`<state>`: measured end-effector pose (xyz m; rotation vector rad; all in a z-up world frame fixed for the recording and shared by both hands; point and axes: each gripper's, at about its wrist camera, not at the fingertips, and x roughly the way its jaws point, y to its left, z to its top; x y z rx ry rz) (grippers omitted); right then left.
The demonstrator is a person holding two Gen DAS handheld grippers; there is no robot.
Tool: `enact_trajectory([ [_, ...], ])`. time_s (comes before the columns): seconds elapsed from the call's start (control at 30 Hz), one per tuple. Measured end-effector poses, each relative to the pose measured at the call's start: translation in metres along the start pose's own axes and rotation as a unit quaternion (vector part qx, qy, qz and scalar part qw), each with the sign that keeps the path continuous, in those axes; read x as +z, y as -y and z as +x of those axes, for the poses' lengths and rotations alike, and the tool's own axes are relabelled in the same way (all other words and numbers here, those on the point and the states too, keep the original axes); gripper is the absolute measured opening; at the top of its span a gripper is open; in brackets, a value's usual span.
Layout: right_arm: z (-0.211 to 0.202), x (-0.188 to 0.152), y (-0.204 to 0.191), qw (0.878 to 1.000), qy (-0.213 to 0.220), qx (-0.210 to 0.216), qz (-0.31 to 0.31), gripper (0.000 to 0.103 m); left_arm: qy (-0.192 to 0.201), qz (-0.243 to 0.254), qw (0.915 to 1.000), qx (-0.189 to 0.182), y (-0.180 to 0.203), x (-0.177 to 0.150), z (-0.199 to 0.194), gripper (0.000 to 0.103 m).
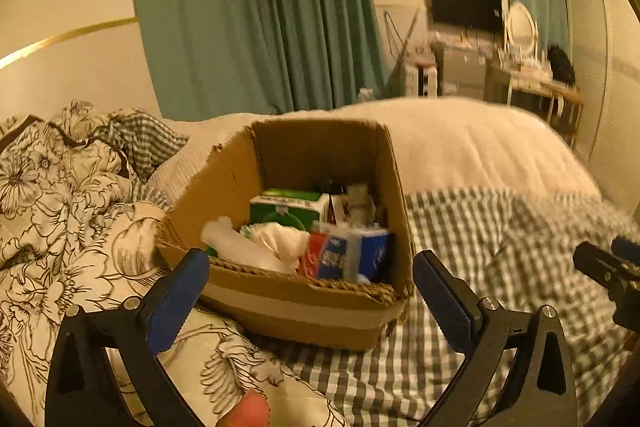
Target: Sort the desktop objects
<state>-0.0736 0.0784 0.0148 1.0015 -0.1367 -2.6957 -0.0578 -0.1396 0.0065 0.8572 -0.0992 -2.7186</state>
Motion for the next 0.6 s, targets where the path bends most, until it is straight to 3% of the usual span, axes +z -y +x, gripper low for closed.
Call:
enact_trajectory([
  [0.1,0.016,-0.006,0.001,1.0,-0.015,-0.009,-0.018,0.102,0.011,0.026,0.9994,0.023,0.017,-0.004,0.003,0.103],
  [0.17,0.02,-0.009,-0.002,1.0,-0.015,-0.006,-0.027,0.102,0.017,0.022,0.9996,0.01,0.021,-0.004,0.003,0.103],
  [0.4,0.035,-0.016,-0.013,0.999,-0.027,-0.002,-0.047,0.102,0.024,-0.028,0.9993,0.006,0.007,-0.004,0.003,0.103],
  [0.5,0.038,-0.019,-0.015,0.999,-0.029,-0.008,-0.046,0.102,0.014,-0.071,0.9974,0.002,-0.006,-0.006,0.005,0.103],
  [0.6,0.038,-0.022,-0.015,0.999,-0.024,-0.012,-0.038,0.102,0.009,-0.078,0.9969,0.006,-0.01,-0.005,0.006,0.103],
])
